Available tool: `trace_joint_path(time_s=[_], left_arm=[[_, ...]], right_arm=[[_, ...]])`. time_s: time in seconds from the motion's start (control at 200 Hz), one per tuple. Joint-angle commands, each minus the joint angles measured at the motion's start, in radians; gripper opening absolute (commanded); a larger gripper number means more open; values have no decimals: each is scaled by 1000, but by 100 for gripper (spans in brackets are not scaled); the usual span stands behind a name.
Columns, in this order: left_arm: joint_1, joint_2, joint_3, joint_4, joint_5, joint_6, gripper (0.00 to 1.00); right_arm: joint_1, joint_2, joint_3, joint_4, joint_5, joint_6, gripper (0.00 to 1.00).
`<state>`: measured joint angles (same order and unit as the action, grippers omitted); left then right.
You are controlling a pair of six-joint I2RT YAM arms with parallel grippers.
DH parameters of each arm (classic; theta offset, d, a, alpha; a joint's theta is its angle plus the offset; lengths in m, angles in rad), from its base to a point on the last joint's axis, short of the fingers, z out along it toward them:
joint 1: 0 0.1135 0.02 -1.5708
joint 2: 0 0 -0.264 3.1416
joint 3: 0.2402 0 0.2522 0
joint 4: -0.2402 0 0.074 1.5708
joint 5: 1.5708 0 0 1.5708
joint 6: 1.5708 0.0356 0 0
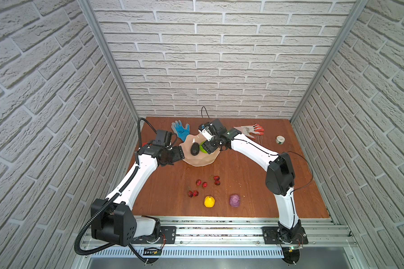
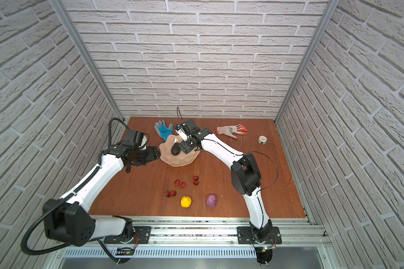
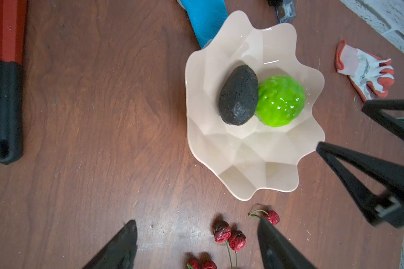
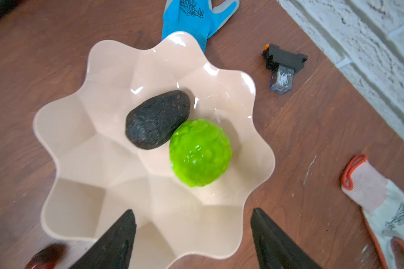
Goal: Place and organize the fake fruits in the fruit bowl
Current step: 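Move the left gripper to the yellow pear while the right gripper withdraws toward the plum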
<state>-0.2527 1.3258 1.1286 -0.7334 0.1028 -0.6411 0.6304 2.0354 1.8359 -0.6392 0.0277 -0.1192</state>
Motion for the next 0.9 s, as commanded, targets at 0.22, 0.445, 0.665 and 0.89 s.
trace_joint_path(time_s=[0.22, 0.445, 0.665, 0.89], left_arm=[[-162, -62, -83, -6, -27, 51, 77], [-298, -157, -216, 32, -21, -18, 76], [-505, -147, -224, 18, -49, -76, 76], [-682, -65, -202, 41, -99, -98, 78]], right_arm=[[25, -438, -466, 164, -114, 172, 70], [48, -545, -667, 156, -90, 275, 69], [55, -552, -715, 147, -94, 315, 68], [54, -576, -741, 145, -36, 343, 69]])
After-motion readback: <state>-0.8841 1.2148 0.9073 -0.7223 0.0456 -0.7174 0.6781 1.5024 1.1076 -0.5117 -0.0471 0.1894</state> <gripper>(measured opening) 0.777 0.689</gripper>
